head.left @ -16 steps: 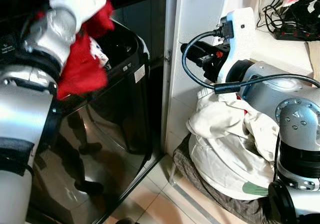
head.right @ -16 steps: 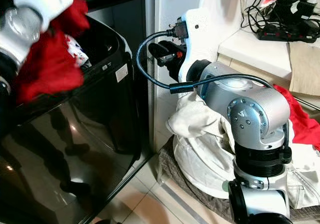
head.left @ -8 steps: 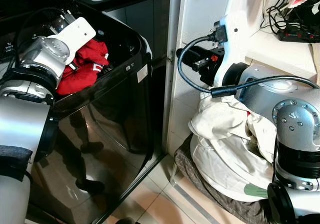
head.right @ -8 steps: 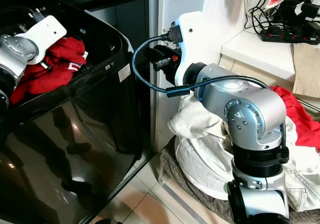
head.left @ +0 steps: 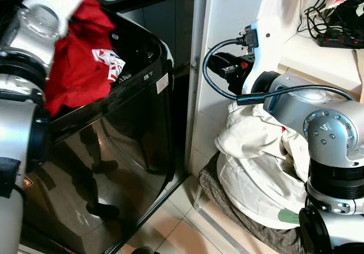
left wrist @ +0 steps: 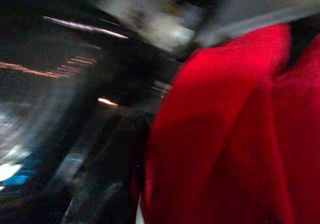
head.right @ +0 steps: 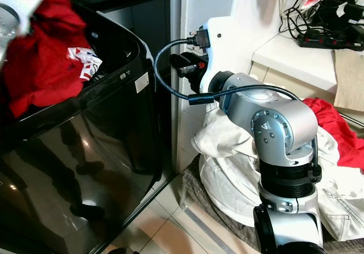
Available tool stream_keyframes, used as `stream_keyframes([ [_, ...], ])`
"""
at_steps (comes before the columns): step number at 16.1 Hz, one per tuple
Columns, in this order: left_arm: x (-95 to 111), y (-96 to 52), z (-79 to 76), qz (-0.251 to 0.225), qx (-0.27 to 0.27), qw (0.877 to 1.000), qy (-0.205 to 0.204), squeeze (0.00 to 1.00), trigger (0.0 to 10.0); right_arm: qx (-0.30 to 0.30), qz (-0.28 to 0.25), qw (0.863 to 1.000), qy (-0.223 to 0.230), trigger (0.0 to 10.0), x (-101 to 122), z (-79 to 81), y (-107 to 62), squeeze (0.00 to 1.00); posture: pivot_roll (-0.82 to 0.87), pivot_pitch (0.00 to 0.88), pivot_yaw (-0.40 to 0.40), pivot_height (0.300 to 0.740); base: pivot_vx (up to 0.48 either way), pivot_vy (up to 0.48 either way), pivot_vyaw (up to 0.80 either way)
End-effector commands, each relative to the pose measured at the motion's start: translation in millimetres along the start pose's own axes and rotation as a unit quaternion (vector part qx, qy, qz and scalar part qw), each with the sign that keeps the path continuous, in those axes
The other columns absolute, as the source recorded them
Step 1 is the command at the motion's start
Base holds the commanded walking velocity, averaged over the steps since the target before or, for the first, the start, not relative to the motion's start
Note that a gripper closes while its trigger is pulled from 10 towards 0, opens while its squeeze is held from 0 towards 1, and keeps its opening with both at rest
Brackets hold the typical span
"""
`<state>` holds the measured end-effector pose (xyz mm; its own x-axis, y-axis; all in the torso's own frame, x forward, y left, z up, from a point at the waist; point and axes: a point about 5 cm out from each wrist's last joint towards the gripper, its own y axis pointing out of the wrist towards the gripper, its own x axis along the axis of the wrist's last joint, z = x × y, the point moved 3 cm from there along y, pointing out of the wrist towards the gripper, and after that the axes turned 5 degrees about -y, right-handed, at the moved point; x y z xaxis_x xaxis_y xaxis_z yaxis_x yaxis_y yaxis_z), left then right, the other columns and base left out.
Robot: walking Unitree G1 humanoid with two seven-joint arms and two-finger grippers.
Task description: Clothes washing
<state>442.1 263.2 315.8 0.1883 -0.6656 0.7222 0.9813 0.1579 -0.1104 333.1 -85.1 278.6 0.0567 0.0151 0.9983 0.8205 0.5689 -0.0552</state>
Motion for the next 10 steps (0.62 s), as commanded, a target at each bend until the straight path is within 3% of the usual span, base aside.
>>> stream_keyframes([
  [1,-15,0.8,-15.3,0.041,-0.054,0.998,0.011,1.00,10.0,0.001,-0.006,1.000,-0.004,10.0,4,0.8,0.0,0.00,-0.04,0.000,0.024,0.740,0.000,0.000,0.00],
  [3,-11,1.0,-0.5,0.020,0.024,0.998,0.055,0.98,10.0,0.003,-0.003,1.000,-0.005,10.0,2,1.5,-0.2,0.00,-0.05,0.000,0.023,0.740,0.000,0.000,0.00],
  [4,-9,0.8,-3.3,0.016,-0.001,1.000,0.014,0.98,10.0,0.002,-0.002,1.000,-0.007,10.0,2,1.2,-0.1,0.00,-0.05,0.000,0.023,0.740,0.000,0.000,0.00],
  [5,-12,0.6,-11.1,0.035,-0.043,0.997,0.044,0.96,10.0,0.002,-0.002,1.000,-0.007,10.0,2,0.5,0.2,0.00,-0.04,0.000,0.021,0.740,0.000,0.000,0.00],
  [6,-5,-0.5,5.6,0.017,0.025,0.997,0.074,0.78,10.0,0.001,-0.002,1.000,-0.007,10.0,2,0.2,0.6,0.00,-0.04,0.000,0.022,0.740,0.000,0.000,0.00],
  [7,-5,-0.1,0.3,0.016,-0.001,1.000,0.026,0.86,10.0,0.001,-0.002,1.000,-0.007,10.0,2,0.1,0.9,0.00,-0.04,0.000,0.021,0.740,0.000,0.000,0.00],
  [8,-11,-0.3,-22.4,0.036,-0.099,0.994,-0.016,1.00,10.0,0.002,-0.001,1.000,-0.007,10.0,2,0.6,1.2,0.00,-0.04,0.000,0.017,0.740,0.000,0.000,0.00],
  [9,-16,-1.6,-33.7,0.051,-0.147,0.988,-0.016,1.00,10.0,0.004,-0.001,1.000,-0.008,10.0,2,1.0,1.2,0.00,-0.04,0.000,0.017,0.740,0.000,0.000,0.00],
  [10,-12,0.8,-21.3,0.033,-0.079,0.996,-0.007,1.00,10.0,0.004,-0.002,1.000,-0.007,10.0,2,1.1,1.6,0.00,-0.04,0.000,0.018,0.740,0.000,0.000,0.00],
])
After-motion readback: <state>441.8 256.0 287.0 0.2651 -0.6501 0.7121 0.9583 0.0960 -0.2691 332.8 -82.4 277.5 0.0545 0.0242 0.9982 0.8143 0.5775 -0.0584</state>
